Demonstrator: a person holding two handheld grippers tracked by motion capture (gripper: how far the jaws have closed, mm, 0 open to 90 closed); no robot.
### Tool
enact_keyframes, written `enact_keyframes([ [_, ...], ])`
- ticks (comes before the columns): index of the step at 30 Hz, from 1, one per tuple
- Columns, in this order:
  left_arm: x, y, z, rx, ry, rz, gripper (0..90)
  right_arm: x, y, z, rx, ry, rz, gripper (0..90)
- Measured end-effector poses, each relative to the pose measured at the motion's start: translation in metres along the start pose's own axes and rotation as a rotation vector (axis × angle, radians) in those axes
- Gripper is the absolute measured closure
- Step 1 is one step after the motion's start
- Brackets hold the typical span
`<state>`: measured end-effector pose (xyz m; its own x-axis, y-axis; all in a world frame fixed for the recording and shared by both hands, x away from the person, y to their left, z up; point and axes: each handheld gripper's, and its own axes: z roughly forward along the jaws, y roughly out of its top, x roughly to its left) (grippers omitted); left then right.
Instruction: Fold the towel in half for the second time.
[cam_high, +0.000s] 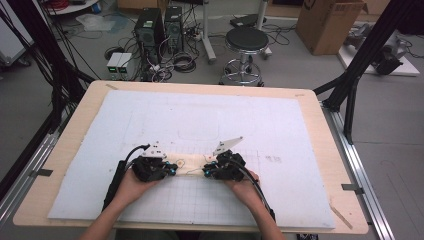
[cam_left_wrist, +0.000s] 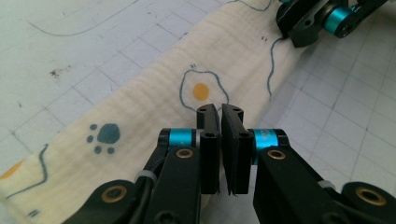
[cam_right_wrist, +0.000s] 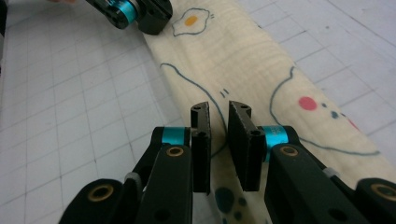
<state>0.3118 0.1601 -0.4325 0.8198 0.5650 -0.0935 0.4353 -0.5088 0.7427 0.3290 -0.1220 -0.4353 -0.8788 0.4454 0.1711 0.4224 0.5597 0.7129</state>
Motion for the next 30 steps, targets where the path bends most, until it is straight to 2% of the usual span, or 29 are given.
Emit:
enact_keyframes([
  [10, 0.011, -0.014, -0.015, -0.012, 0.018, -0.025, 81.8, -0.009, -0.014, -0.017, -0.002, -0.043, -0.014, 78.7],
  [14, 0.016, -0.023, -0.020, -0.035, 0.015, -0.058, 81.7, -0.014, -0.020, -0.026, -0.002, -0.055, -0.007, 77.8],
  [24, 0.020, -0.029, -0.029, -0.043, 0.021, -0.065, 80.0, -0.029, -0.036, -0.047, -0.008, -0.109, 0.018, 75.8],
  [30, 0.020, -0.031, -0.029, -0.042, 0.015, -0.064, 79.2, -0.037, -0.045, -0.057, -0.030, -0.108, 0.041, 73.5],
])
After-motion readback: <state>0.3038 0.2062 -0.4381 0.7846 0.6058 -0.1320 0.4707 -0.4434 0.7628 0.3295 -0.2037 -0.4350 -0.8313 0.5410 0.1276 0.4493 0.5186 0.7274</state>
